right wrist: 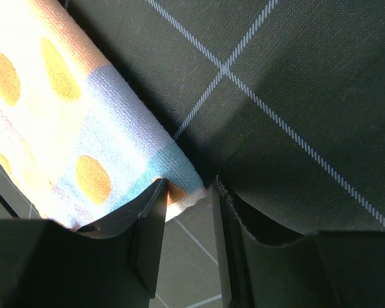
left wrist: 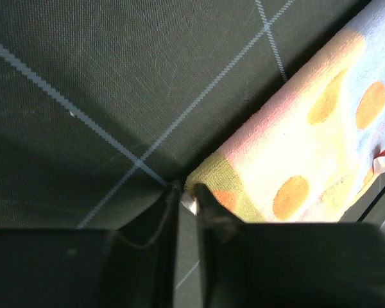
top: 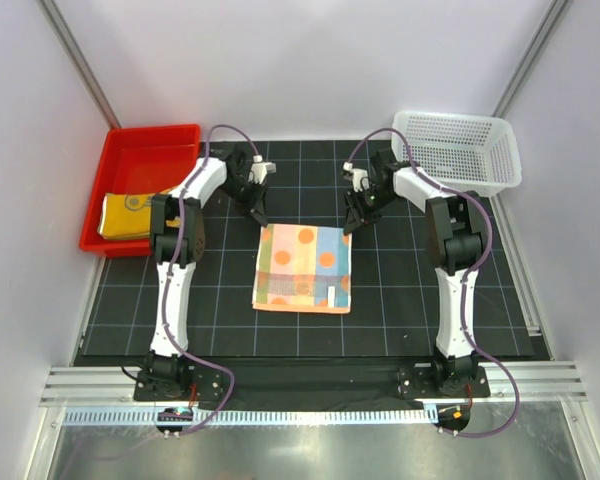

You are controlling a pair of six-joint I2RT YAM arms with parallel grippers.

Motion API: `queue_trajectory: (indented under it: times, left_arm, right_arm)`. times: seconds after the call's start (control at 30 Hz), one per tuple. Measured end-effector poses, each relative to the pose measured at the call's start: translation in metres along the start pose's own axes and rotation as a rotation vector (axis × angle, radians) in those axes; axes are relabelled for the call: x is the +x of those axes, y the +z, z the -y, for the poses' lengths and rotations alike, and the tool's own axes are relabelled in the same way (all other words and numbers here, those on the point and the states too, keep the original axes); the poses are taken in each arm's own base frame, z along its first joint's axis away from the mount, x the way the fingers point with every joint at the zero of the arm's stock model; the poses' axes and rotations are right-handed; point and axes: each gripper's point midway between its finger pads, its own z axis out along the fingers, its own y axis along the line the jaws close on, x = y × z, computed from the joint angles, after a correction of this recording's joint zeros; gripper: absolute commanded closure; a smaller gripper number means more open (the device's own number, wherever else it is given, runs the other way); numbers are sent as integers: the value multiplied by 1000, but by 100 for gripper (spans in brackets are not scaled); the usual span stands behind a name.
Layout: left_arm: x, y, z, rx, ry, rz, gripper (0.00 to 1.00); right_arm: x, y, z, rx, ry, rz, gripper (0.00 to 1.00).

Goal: Fold and stack the towels
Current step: Fold the towel

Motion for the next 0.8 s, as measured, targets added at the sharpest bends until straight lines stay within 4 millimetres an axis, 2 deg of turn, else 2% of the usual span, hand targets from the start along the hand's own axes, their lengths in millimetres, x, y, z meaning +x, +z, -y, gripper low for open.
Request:
queue_trajectory:
  times: [0.1, 0.13, 0.2, 0.3, 0.43, 0.53, 0.6, 0.67, 0.8]
  left_arm:
    - [-1, 3, -2, 6, -3, -3, 99]
    - [-1, 3, -2, 10, -3, -3, 100]
    - [-2, 3, -1, 15, -3, -3, 100]
    - [-2, 3, -1, 16, -7, -2, 100]
    - [-5, 2, 0, 13, -30, 6, 100]
    - [-16, -4, 2, -6, -42, 39, 100]
    - [-26, -15, 7, -30, -40, 73, 100]
    - [-40, -35, 17, -57, -19, 128, 100]
    - [-70, -92, 53, -101, 58, 265, 100]
  right_arm:
    - [-1, 1, 1, -11, -1, 3, 68]
    - [-2, 1, 2, -14, -2, 3, 75]
    - [-1, 3, 4, -21, -3, 2, 82]
    - [0, 3, 5, -27, -3, -2, 99]
    - [-2, 1, 6, -23, 3, 0, 99]
    - [-8, -7, 8, 18, 13, 20, 99]
    - [-21, -23, 5, 64, 2, 65, 99]
    - [-41, -49, -3, 113, -28, 144, 99]
    - [-83, -127, -42, 186, -127, 351, 99]
